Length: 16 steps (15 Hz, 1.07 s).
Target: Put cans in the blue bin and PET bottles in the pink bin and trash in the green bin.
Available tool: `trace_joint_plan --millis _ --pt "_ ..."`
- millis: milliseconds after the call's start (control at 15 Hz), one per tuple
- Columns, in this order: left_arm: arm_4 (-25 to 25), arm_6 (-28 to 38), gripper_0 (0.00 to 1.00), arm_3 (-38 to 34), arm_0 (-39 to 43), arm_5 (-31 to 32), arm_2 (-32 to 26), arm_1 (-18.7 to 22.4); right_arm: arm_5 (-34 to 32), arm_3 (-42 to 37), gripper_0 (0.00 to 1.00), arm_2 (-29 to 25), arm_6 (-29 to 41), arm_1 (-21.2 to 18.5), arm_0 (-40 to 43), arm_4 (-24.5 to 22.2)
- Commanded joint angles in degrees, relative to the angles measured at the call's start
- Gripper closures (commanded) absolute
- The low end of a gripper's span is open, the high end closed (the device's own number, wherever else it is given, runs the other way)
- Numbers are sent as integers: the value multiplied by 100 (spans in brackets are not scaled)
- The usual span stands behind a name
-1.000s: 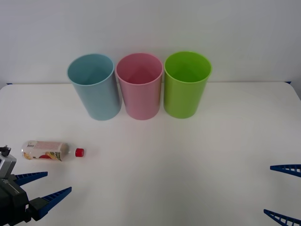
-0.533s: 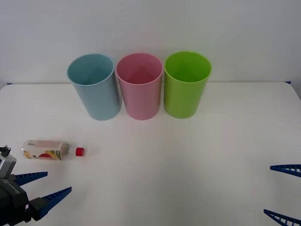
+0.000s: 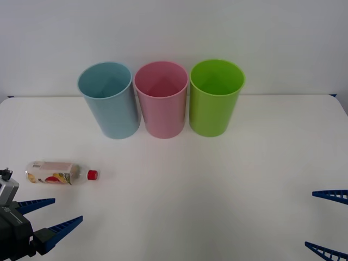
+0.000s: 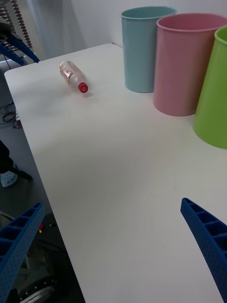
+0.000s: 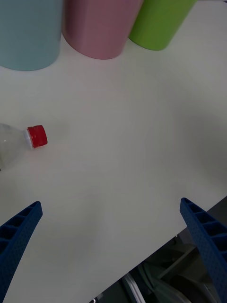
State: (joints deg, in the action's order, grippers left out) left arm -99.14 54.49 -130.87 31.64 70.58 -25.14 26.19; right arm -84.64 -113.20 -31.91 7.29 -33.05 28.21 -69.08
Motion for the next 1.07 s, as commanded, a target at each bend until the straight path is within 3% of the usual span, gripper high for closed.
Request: trace_joint_plan --millis 67,1000,1067 --pt "0 0 0 0 0 0 0 0 0 0 0 0 0 0 0 0" --pt "150 18 0 -88 -79 -44 9 70 0 0 0 0 0 0 0 0" --pt "211 -9 5 -123 -53 -114 53 141 0 0 0 0 0 0 0 0"
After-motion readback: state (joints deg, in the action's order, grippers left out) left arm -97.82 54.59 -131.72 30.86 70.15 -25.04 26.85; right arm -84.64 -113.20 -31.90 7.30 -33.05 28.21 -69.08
